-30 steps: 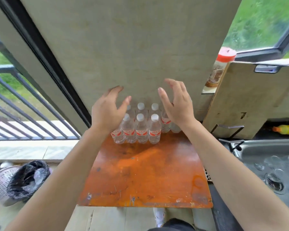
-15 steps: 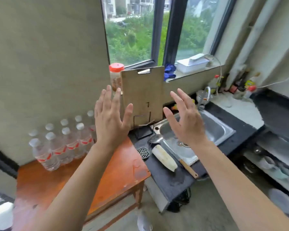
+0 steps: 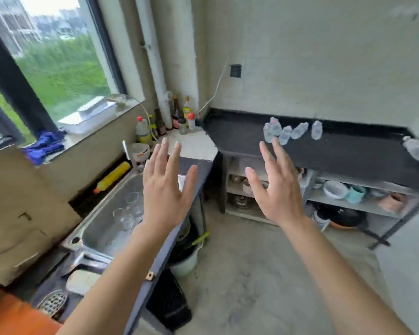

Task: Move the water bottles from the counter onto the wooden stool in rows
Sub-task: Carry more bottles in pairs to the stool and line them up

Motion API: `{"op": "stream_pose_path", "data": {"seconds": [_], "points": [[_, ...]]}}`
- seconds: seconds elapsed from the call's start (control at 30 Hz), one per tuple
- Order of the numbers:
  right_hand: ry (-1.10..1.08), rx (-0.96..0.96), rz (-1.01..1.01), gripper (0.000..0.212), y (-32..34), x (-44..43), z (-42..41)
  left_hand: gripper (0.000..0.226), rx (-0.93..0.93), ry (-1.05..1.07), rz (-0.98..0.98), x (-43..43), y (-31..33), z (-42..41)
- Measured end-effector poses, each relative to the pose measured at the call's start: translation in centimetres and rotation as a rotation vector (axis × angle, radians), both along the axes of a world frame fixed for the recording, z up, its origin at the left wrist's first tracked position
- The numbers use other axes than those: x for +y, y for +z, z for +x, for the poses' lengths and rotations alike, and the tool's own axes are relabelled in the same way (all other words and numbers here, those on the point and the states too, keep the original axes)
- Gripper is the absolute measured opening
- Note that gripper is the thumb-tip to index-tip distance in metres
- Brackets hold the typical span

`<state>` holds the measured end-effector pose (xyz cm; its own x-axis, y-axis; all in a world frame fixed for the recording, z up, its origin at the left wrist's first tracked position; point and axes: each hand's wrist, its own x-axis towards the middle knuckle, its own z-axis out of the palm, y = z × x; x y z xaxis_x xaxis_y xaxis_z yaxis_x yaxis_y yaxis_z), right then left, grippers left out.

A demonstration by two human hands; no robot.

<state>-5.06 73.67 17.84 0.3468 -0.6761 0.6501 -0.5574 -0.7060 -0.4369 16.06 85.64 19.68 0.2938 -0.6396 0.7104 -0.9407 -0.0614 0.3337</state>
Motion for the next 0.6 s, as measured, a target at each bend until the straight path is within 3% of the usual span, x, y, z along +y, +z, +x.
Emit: {"op": "stream_pose_path", "data": {"seconds": [0.23,0.6], "points": [[-0.105,0.024,0.014,0.068,-0.2,-15.1,-13.7,0.061,-0.004,-0.164,0.042,-18.7,0.0,-12.7],[-0.322,0.019,0.089,0.078,-3.2,-32.1,-27.6,0.059,-0.013,-0.320,0.108,-39.1,-1.4,-25.8]]}}
